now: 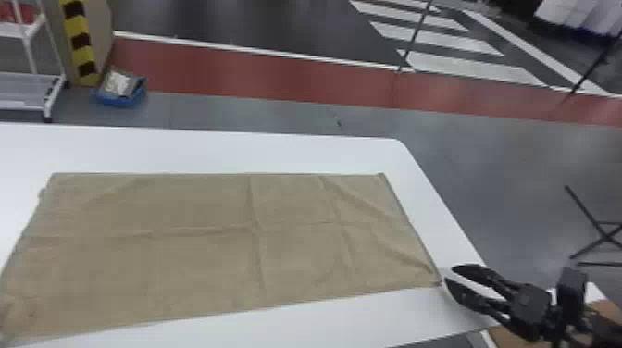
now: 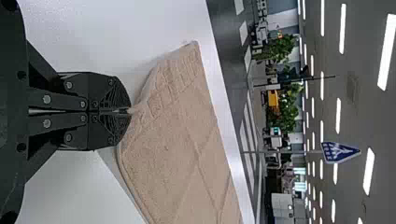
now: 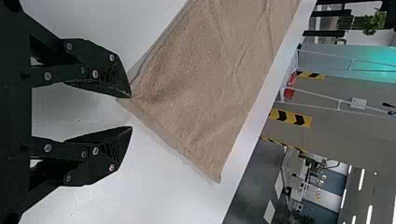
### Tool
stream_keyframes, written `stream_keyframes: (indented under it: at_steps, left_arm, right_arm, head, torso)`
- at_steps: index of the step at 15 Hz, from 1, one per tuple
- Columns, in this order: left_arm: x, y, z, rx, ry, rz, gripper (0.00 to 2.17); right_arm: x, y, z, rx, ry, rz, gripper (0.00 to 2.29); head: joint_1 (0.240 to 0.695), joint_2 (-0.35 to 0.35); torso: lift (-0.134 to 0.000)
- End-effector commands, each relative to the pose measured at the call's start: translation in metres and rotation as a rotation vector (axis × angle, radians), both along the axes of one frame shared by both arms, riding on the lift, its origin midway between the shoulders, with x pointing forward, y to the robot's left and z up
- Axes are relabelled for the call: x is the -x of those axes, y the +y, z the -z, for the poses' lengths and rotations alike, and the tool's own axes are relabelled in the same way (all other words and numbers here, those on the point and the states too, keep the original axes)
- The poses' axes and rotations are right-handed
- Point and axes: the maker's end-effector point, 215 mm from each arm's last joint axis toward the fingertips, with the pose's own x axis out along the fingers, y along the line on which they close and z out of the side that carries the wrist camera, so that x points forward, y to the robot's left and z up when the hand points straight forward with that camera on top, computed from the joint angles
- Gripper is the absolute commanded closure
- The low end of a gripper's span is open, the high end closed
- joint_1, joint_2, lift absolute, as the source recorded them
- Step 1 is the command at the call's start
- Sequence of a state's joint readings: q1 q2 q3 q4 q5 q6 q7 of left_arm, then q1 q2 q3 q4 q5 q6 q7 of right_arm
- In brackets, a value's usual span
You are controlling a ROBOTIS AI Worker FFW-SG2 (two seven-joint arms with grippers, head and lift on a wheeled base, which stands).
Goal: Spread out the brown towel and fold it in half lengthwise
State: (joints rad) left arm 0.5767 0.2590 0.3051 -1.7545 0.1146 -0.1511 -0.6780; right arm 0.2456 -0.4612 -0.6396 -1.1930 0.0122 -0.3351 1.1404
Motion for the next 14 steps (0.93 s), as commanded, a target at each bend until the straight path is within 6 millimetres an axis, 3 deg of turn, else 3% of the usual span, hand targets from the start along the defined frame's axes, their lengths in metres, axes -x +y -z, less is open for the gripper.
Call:
stream_keyframes:
  at_steps: [1,11,13,14]
  left_arm:
    - [0.001,0.001,0.001,-0.001,0.003,0.000,1.45]
    - [0.004,-0.003,-0.001,0.000,-0.004,0.009,1.45]
    - [0.004,-0.004,-0.003,-0.001,-0.006,0.008,1.45]
    - [0.005,-0.004,-0.005,-0.002,-0.011,0.010,1.45]
  right_arm:
    - [-0.011,0.011,0.003,0.002,-0.006,-0.014,0.76]
    - [-0.014,0.022,0.020,-0.005,0.041,-0.026,0.77]
    - [-0.015,0.022,0.016,-0.005,0.027,-0.029,1.20]
    - [-0.014,0.021,0.013,-0.006,0.020,-0.030,1.21]
  head:
    - [0.695,-0.311]
    - [0.695,-0.277]
    - [0.695,-0.277]
    - [0.695,-0.278]
  torso:
    - [-0.125]
    - [-0.125]
    - [-0.125]
    - [-0.125]
